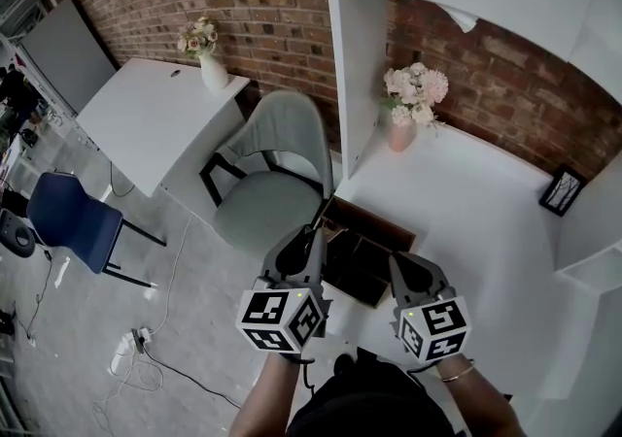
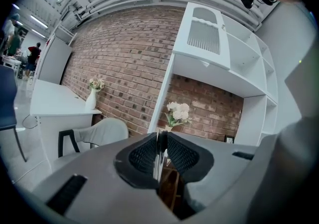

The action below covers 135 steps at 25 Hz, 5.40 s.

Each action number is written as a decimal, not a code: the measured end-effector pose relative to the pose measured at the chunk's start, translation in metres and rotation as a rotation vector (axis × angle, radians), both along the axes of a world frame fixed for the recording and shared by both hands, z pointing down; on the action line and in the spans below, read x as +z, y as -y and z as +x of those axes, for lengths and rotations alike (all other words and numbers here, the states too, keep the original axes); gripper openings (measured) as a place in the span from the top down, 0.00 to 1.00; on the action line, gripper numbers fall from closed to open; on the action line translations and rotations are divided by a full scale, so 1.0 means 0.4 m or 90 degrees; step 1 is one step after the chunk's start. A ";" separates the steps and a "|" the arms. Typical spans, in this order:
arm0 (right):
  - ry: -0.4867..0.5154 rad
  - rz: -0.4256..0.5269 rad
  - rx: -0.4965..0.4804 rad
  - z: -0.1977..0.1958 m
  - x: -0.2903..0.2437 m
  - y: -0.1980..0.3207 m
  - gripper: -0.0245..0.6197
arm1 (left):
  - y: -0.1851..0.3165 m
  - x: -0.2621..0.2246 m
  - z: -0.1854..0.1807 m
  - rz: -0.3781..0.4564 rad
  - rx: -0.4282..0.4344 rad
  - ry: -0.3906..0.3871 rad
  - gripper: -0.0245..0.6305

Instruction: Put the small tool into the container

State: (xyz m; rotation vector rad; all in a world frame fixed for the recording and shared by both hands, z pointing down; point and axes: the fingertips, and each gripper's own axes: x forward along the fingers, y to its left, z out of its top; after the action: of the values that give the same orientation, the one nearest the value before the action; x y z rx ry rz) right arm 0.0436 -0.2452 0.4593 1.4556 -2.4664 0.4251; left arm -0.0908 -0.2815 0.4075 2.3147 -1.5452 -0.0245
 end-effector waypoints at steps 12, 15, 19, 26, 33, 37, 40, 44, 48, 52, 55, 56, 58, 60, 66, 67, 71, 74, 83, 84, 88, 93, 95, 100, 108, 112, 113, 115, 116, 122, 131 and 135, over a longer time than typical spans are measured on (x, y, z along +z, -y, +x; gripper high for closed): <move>-0.001 -0.007 -0.005 -0.001 0.012 -0.013 0.96 | -0.014 0.071 0.002 -0.043 -0.008 0.018 0.86; -0.003 -0.011 -0.004 0.003 0.016 -0.017 0.96 | -0.015 0.085 0.007 -0.052 -0.006 0.024 0.86; -0.005 -0.011 -0.002 0.012 0.015 -0.015 0.96 | -0.012 0.105 0.015 -0.065 -0.003 0.035 0.86; -0.003 -0.008 0.001 0.017 0.013 -0.005 0.96 | 0.001 0.122 0.017 -0.071 -0.005 0.044 0.86; -0.005 -0.012 0.002 0.008 0.019 -0.007 0.96 | 0.023 0.128 0.012 -0.074 -0.005 0.054 0.86; -0.008 -0.013 0.004 0.014 0.022 -0.003 0.96 | 0.031 0.137 0.006 -0.077 -0.006 0.051 0.85; -0.010 -0.014 0.005 0.015 0.025 0.000 0.96 | 0.035 0.141 0.001 -0.078 -0.005 0.045 0.85; -0.011 -0.015 0.004 0.011 0.025 0.000 0.96 | 0.041 0.145 -0.004 -0.082 -0.002 0.035 0.85; -0.012 -0.016 0.002 0.007 0.026 -0.002 0.96 | 0.046 0.156 -0.016 -0.091 -0.007 0.033 0.84; -0.011 -0.017 0.001 0.006 0.028 -0.003 0.96 | 0.051 0.167 -0.031 -0.102 -0.017 0.041 0.83; -0.012 -0.018 -0.001 0.005 0.028 -0.006 0.96 | 0.051 0.176 -0.040 -0.107 -0.022 0.046 0.80; -0.012 -0.018 -0.001 0.005 0.028 -0.007 0.96 | 0.050 0.178 -0.043 -0.109 -0.022 0.046 0.79; -0.013 -0.018 -0.003 0.004 0.028 -0.008 0.96 | 0.048 0.185 -0.048 -0.116 -0.024 0.045 0.78; -0.014 -0.018 -0.005 0.005 0.029 -0.009 0.96 | 0.043 0.197 -0.052 -0.128 -0.026 0.047 0.77; -0.013 -0.018 -0.014 -0.007 0.031 -0.018 0.96 | 0.008 0.232 -0.074 -0.156 -0.039 0.051 0.76; -0.013 -0.018 -0.016 -0.010 0.031 -0.020 0.96 | 0.000 0.237 -0.077 -0.159 -0.041 0.051 0.76; -0.010 -0.019 -0.023 -0.023 0.032 -0.033 0.96 | -0.031 0.245 -0.088 -0.163 -0.046 0.048 0.76; -0.009 -0.019 -0.024 -0.029 0.032 -0.046 0.96 | -0.056 0.249 -0.094 -0.163 -0.051 0.056 0.76; -0.007 -0.011 -0.021 -0.032 0.020 -0.085 0.96 | -0.136 0.236 -0.076 -0.150 -0.041 0.077 0.79; -0.007 -0.009 -0.021 -0.032 0.018 -0.090 0.96 | -0.145 0.231 -0.074 -0.146 -0.040 0.081 0.80; -0.004 -0.002 -0.022 -0.032 0.008 -0.112 0.96 | -0.181 0.207 -0.062 -0.125 -0.033 0.103 0.82; 0.000 0.007 -0.020 -0.035 -0.003 -0.138 0.96 | -0.220 0.174 -0.056 -0.098 -0.031 0.117 0.85; 0.001 0.012 -0.021 -0.037 -0.009 -0.148 0.96 | -0.233 0.163 -0.058 -0.090 -0.033 0.114 0.87; 0.001 0.025 -0.020 -0.039 -0.026 -0.175 0.96 | -0.265 0.135 -0.065 -0.070 -0.039 0.113 0.91; 0.001 0.041 -0.013 -0.036 -0.049 -0.214 0.96 | -0.311 0.095 -0.062 -0.041 -0.036 0.108 0.94; 0.009 0.045 -0.012 -0.036 -0.060 -0.236 0.96 | -0.332 0.076 -0.061 -0.028 -0.036 0.110 0.94; 0.011 0.047 -0.014 -0.037 -0.063 -0.242 0.96 | -0.336 0.072 -0.061 -0.025 -0.036 0.110 0.94; 0.011 0.055 -0.018 -0.038 -0.071 -0.250 0.96 | -0.344 0.064 -0.061 -0.019 -0.037 0.109 0.94; 0.010 0.058 -0.019 -0.039 -0.075 -0.254 0.96 | -0.348 0.059 -0.061 -0.016 -0.036 0.109 0.94; 0.007 0.073 -0.022 -0.054 -0.097 -0.283 0.96 | -0.375 0.041 -0.063 -0.004 -0.028 0.109 0.94; 0.004 0.077 -0.019 -0.065 -0.098 -0.314 0.96 | -0.396 0.040 -0.067 -0.002 -0.020 0.106 0.94; 0.000 0.076 -0.019 -0.066 -0.097 -0.323 0.96 | -0.401 0.039 -0.067 -0.004 -0.020 0.107 0.94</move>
State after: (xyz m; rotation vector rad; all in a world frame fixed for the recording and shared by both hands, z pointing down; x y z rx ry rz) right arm 0.0172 -0.1160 0.4205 1.4609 -2.5497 0.2756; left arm -0.1176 -0.1209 0.4229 2.3390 -1.6586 0.1703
